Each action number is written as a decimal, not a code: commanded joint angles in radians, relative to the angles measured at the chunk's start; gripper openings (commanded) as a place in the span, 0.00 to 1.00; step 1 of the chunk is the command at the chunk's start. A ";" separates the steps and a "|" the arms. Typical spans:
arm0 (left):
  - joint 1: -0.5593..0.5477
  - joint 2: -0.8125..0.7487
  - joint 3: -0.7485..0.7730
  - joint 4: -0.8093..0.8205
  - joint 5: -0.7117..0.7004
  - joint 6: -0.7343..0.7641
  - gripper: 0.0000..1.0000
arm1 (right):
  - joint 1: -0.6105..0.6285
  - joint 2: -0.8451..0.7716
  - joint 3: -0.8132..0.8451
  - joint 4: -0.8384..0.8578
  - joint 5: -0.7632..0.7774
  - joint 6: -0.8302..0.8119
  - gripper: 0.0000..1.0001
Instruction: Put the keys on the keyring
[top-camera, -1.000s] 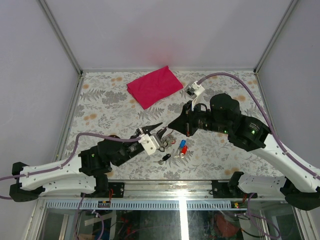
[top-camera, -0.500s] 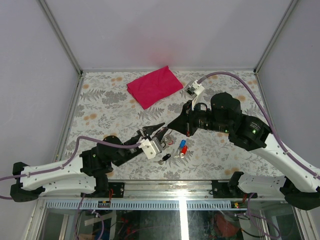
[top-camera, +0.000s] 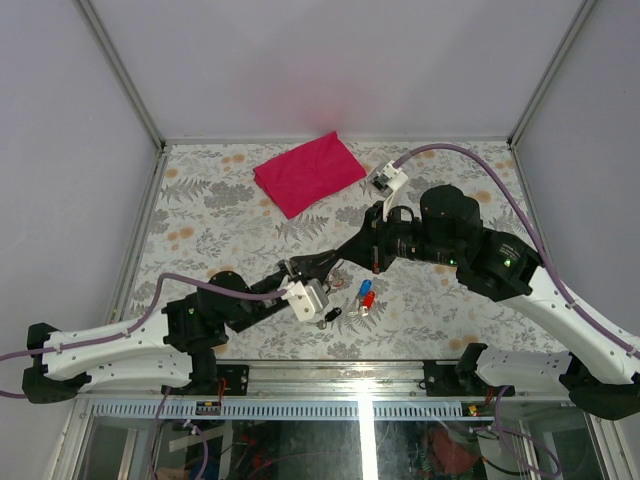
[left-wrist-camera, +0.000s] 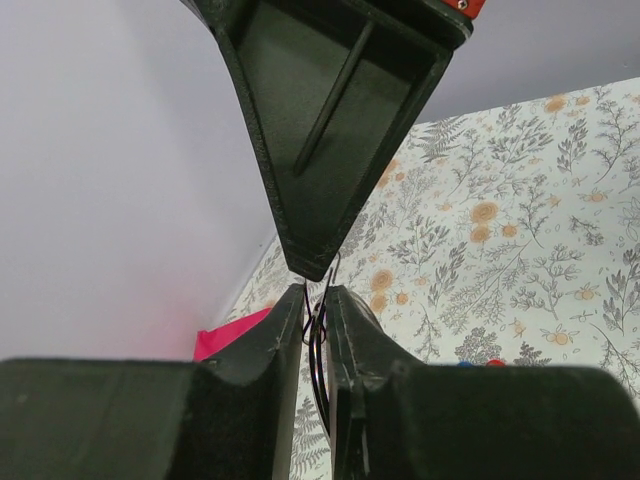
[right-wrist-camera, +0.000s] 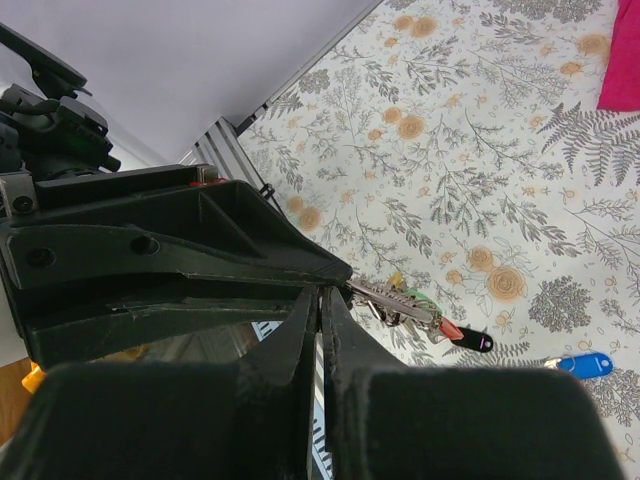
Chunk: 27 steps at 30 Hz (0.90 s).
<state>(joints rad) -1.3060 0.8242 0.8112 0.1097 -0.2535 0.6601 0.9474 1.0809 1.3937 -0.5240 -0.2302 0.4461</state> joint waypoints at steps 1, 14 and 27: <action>0.004 0.000 0.031 0.039 0.004 0.004 0.13 | 0.006 0.001 0.056 0.045 -0.029 0.010 0.00; 0.003 -0.005 0.034 -0.018 -0.024 0.016 0.09 | 0.006 -0.004 0.072 0.035 -0.016 0.003 0.00; 0.004 0.036 0.106 -0.130 -0.103 -0.040 0.00 | 0.005 -0.007 0.076 0.036 -0.020 0.007 0.00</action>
<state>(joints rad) -1.3064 0.8467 0.8650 0.0292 -0.2691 0.6586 0.9474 1.0840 1.4063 -0.5404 -0.2268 0.4458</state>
